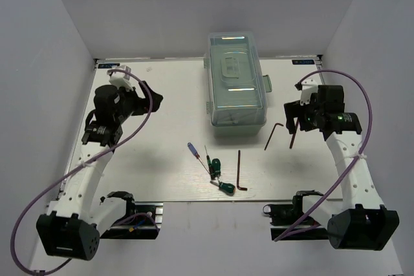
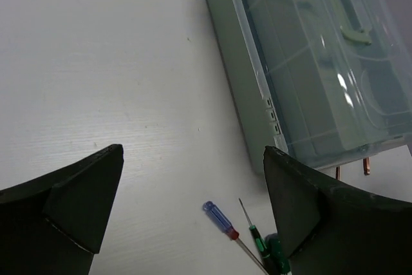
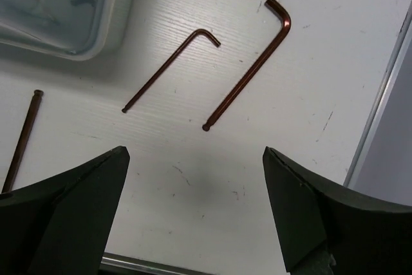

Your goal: Sort the tools into containers

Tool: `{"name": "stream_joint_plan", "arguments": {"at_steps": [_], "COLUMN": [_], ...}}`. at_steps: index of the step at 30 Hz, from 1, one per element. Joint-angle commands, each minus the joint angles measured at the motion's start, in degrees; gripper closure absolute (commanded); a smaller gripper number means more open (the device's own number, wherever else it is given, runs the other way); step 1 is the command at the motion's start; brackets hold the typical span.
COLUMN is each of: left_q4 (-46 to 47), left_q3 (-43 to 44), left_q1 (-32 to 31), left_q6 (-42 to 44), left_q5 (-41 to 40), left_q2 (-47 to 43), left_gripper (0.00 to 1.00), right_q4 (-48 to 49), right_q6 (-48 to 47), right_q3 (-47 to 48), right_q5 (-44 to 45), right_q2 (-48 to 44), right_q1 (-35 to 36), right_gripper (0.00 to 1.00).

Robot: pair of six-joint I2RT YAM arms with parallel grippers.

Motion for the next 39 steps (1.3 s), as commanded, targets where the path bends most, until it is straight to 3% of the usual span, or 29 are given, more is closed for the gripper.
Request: {"name": "stream_joint_plan", "arguments": {"at_steps": [1, 4, 6, 7, 8, 9, 10, 14, 15, 18, 21, 25, 39], "left_q4": [0.89, 2.12, 2.82, 2.82, 2.82, 3.35, 3.35, 5.19, 5.20, 5.73, 7.57, 10.81, 17.24], "left_q3": [2.76, 5.75, 8.82, 9.88, 10.85, 12.86, 13.84, 17.09, 17.97, 19.47, 20.17, 20.70, 22.72], "left_q1": [0.15, 0.15, 0.15, 0.15, 0.15, -0.37, -0.38, -0.38, -0.38, -0.38, -0.38, -0.38, -1.95], "left_q6": [-1.08, -0.56, -0.03, -0.03, -0.03, -0.03, -0.03, -1.34, -1.87, -1.87, -2.40, -5.38, -9.87], "left_q5": [5.69, 9.47, 12.19, 12.99, 13.78, 15.27, 16.24, 20.29, 20.99, 22.48, 24.42, 26.53, 28.38], "left_q2": [3.46, 7.15, 11.63, 13.12, 16.09, 17.52, 18.92, 24.55, 26.30, 28.42, 30.97, 33.09, 36.86], "left_gripper": [0.00, 0.04, 0.22, 0.33, 0.73, 0.88, 1.00, 0.97, 0.85, 0.36, 0.22, 0.20, 0.19], "right_q4": [-0.89, -0.27, 2.01, 2.54, 2.98, 3.07, 3.07, -1.14, -1.15, 3.57, 6.49, 9.31, 13.97], "right_q6": [-2.16, -9.00, -10.43, -9.73, -8.59, -6.66, -4.12, 4.24, 7.73, 13.28, 20.13, 27.00, 32.91], "right_q3": [5.52, 6.85, 8.25, 11.39, 12.82, 14.57, 20.16, 35.39, 40.20, 45.60, 49.74, 54.66, 56.16], "right_q5": [-4.05, -11.45, -17.93, -19.27, -23.03, -24.19, -25.16, -32.27, -32.81, -31.86, -31.67, -33.96, -23.69], "right_q2": [-0.19, -0.99, -0.03, 0.59, 4.25, 5.94, 7.61, 25.36, 29.03, 33.46, 38.90, 46.11, 53.15], "right_q1": [-0.24, -0.24, 0.19, 0.19, 0.54, 0.54, 1.15, 3.62, 5.19, 8.17, 10.90, 13.02, 17.24], "right_gripper": [0.10, 0.10, 0.36, 0.62, 0.78, 0.93, 1.00, 0.97, 0.68, 0.40, 0.31, 0.25, 0.29]}}
